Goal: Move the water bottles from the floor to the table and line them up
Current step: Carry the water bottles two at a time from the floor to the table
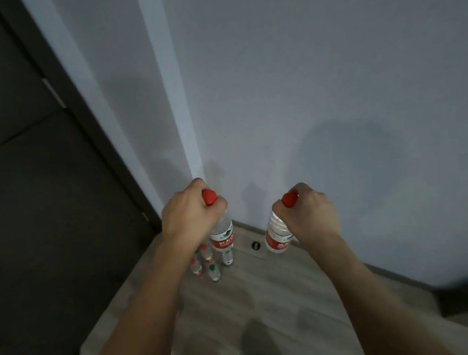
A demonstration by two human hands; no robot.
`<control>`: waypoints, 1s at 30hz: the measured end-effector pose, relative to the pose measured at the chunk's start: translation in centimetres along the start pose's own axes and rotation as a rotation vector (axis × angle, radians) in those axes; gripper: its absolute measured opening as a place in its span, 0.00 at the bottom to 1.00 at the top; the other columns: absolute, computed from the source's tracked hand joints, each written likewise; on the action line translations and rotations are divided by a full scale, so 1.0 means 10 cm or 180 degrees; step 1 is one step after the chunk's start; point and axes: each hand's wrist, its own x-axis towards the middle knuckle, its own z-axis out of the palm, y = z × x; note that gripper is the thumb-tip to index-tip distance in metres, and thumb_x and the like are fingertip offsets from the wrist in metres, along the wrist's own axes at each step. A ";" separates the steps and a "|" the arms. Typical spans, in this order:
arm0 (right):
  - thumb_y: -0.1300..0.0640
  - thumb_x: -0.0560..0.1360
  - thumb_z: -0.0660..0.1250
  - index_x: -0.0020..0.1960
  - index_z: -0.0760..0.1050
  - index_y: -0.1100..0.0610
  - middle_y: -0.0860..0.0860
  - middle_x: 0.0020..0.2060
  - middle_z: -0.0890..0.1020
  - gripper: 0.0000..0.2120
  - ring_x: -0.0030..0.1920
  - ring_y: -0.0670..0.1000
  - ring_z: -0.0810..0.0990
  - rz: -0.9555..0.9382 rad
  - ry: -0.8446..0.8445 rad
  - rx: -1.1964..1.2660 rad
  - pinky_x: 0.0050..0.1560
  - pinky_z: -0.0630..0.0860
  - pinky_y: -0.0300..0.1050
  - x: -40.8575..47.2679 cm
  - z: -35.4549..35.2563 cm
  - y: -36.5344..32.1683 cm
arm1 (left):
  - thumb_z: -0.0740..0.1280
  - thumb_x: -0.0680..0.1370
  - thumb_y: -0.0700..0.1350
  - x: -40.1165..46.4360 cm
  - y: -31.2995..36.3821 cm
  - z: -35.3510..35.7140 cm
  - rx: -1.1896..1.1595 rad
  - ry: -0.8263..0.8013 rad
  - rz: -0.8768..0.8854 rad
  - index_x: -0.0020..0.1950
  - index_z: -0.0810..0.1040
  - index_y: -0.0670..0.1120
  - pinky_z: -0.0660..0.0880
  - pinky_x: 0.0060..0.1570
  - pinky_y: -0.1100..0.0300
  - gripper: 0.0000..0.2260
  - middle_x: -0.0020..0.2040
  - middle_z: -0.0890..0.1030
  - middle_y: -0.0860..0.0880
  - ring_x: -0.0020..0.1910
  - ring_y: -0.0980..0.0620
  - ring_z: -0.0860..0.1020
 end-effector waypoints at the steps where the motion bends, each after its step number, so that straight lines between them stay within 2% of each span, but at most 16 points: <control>1: 0.46 0.67 0.65 0.45 0.74 0.51 0.45 0.31 0.75 0.11 0.33 0.50 0.75 0.0097 0.0109 -0.0024 0.33 0.70 0.41 0.00 -0.06 0.07 | 0.66 0.70 0.57 0.04 0.08 0.05 0.0010 -0.0047 0.0079 0.40 0.70 0.51 0.68 0.32 0.58 0.11 0.31 0.76 0.53 0.32 0.51 0.75; 6: 0.45 0.67 0.66 0.46 0.75 0.51 0.46 0.33 0.76 0.12 0.35 0.51 0.76 0.0586 0.0451 -0.0099 0.33 0.70 0.41 -0.07 -0.37 0.43 | 0.66 0.70 0.56 0.15 0.53 0.32 -0.0112 -0.0382 0.0526 0.42 0.72 0.51 0.70 0.35 0.57 0.10 0.32 0.77 0.53 0.35 0.48 0.76; 11: 0.47 0.67 0.66 0.45 0.75 0.52 0.46 0.33 0.76 0.11 0.35 0.52 0.76 0.0958 0.0790 -0.0101 0.34 0.71 0.42 -0.16 -0.68 0.84 | 0.67 0.71 0.56 0.13 1.05 0.61 -0.0273 -0.0654 0.1016 0.41 0.72 0.50 0.67 0.31 0.60 0.10 0.30 0.77 0.52 0.33 0.51 0.76; 14: 0.45 0.67 0.65 0.45 0.75 0.51 0.46 0.34 0.77 0.11 0.36 0.52 0.77 0.1210 0.0995 -0.0151 0.35 0.73 0.43 -0.27 -0.92 1.14 | 0.66 0.71 0.56 0.07 1.45 0.82 -0.0189 -0.0852 0.1317 0.43 0.73 0.49 0.73 0.35 0.56 0.11 0.33 0.78 0.51 0.36 0.46 0.77; 17: 0.44 0.67 0.64 0.46 0.74 0.50 0.47 0.36 0.78 0.13 0.36 0.51 0.78 0.1470 0.1191 -0.0193 0.37 0.77 0.45 -0.40 -1.21 1.48 | 0.66 0.71 0.57 -0.08 1.90 1.04 -0.0217 -0.1064 0.1631 0.42 0.71 0.49 0.75 0.37 0.55 0.12 0.33 0.78 0.51 0.36 0.46 0.77; 21: 0.44 0.65 0.64 0.44 0.75 0.50 0.46 0.33 0.77 0.12 0.34 0.51 0.75 0.1816 0.1580 -0.0267 0.35 0.70 0.43 -0.64 -1.60 1.96 | 0.65 0.70 0.57 -0.35 2.49 1.33 -0.0265 -0.1238 0.2042 0.41 0.70 0.49 0.73 0.33 0.56 0.12 0.32 0.76 0.51 0.33 0.48 0.76; 24: 0.44 0.65 0.64 0.44 0.75 0.51 0.48 0.34 0.78 0.13 0.35 0.53 0.77 0.2066 0.1738 -0.0286 0.36 0.74 0.44 -0.89 -1.94 2.35 | 0.66 0.70 0.58 -0.60 2.98 1.50 -0.0320 -0.1253 0.2363 0.40 0.70 0.51 0.65 0.27 0.60 0.12 0.31 0.76 0.53 0.30 0.54 0.74; 26: 0.44 0.65 0.64 0.44 0.74 0.52 0.47 0.34 0.77 0.13 0.34 0.52 0.77 0.2151 0.1849 -0.0298 0.36 0.72 0.43 -1.06 -2.17 2.61 | 0.66 0.71 0.58 -0.82 3.30 1.59 -0.0364 -0.1275 0.2578 0.40 0.69 0.53 0.60 0.26 0.62 0.11 0.30 0.74 0.55 0.28 0.58 0.71; 30: 0.43 0.66 0.64 0.42 0.72 0.51 0.46 0.32 0.75 0.13 0.33 0.51 0.76 0.2313 0.2053 -0.0348 0.35 0.72 0.43 -1.44 -2.60 3.12 | 0.67 0.70 0.58 -1.28 3.94 1.76 -0.0447 -0.1372 0.2860 0.39 0.69 0.52 0.59 0.26 0.63 0.12 0.30 0.74 0.55 0.28 0.58 0.70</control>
